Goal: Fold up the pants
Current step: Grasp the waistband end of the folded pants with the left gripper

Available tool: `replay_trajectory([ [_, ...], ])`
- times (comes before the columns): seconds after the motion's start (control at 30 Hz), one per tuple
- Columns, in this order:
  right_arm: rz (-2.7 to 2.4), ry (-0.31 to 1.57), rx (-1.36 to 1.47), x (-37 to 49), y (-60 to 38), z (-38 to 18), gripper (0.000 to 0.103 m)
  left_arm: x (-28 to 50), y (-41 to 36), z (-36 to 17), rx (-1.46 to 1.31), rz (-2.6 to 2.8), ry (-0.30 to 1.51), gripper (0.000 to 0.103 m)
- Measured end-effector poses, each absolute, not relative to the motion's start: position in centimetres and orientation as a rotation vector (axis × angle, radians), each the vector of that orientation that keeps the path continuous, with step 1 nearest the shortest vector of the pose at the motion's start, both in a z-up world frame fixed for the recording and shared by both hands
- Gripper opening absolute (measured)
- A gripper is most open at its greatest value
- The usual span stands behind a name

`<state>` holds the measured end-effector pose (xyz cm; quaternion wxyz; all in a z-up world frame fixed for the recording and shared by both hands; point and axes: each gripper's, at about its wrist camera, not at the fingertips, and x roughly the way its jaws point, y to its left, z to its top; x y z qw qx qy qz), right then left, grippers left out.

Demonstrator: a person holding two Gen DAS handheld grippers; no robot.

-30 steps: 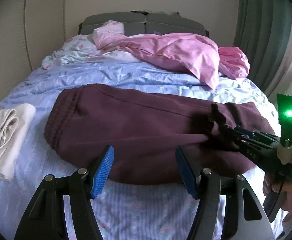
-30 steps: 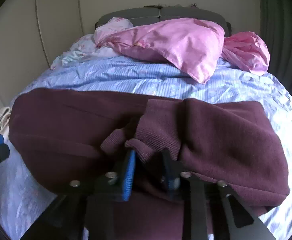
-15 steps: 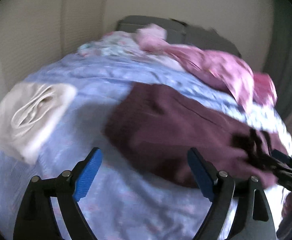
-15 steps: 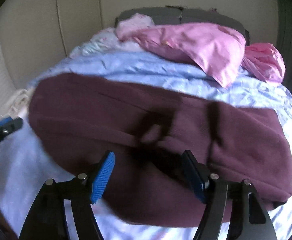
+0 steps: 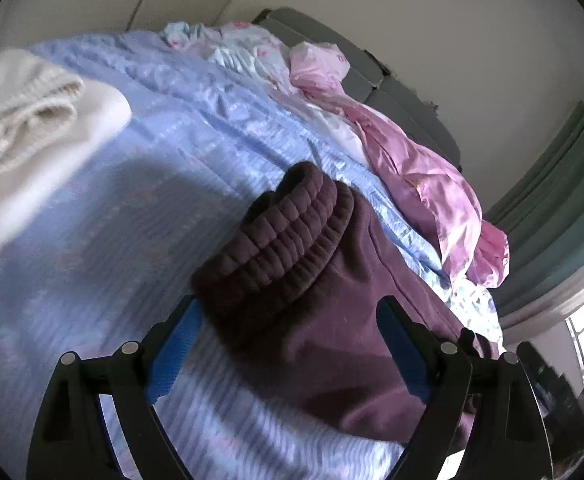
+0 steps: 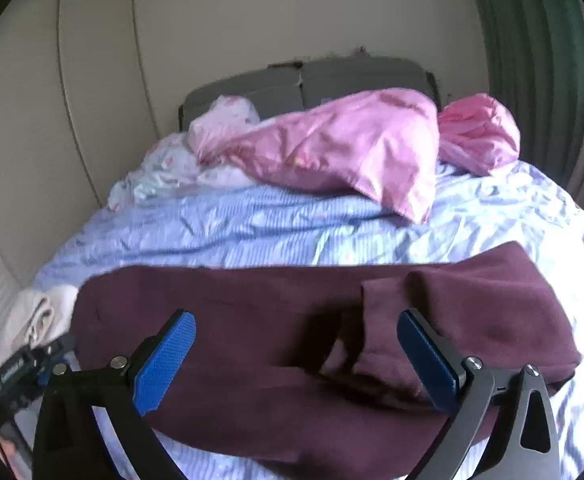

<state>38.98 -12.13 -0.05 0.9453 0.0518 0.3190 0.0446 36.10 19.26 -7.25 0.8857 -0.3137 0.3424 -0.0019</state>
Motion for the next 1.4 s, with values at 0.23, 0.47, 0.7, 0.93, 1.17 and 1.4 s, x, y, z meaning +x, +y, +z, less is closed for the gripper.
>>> replay_trajectory([
  [0.23, 0.065, 0.653, 0.049, 40.3, -10.7, -2.0, 0.102, 38.3, 20.4, -12.2, -0.831, -0.023, 0.78, 0.095],
  [0.47, 0.038, 0.649, -0.029, 41.3, -9.3, -3.1, 0.102, 41.6, 20.6, -11.9, -0.864, -0.045, 0.74, 0.097],
  [0.7, -0.018, 0.696, -0.038, 42.2, -10.2, -3.4, 0.102, 42.1, 19.5, -10.7, -0.771, 0.021, 0.771, 0.047],
  [0.93, 0.019, 0.715, -0.077, 40.4, -13.6, -0.7, 0.102, 38.5, 14.5, -1.9, -0.488, 0.015, 0.62, 0.041],
  [1.17, 0.012, 0.697, 0.018, 37.2, -20.9, 2.5, 0.103, 38.2, 5.2, 5.8, -0.216, 0.021, 0.556, 0.041],
  [1.4, -0.102, 0.636, 0.057, 34.4, -29.0, 4.5, 0.103, 39.9, -6.5, 9.0, -0.048, -0.05, 0.53, 0.04],
])
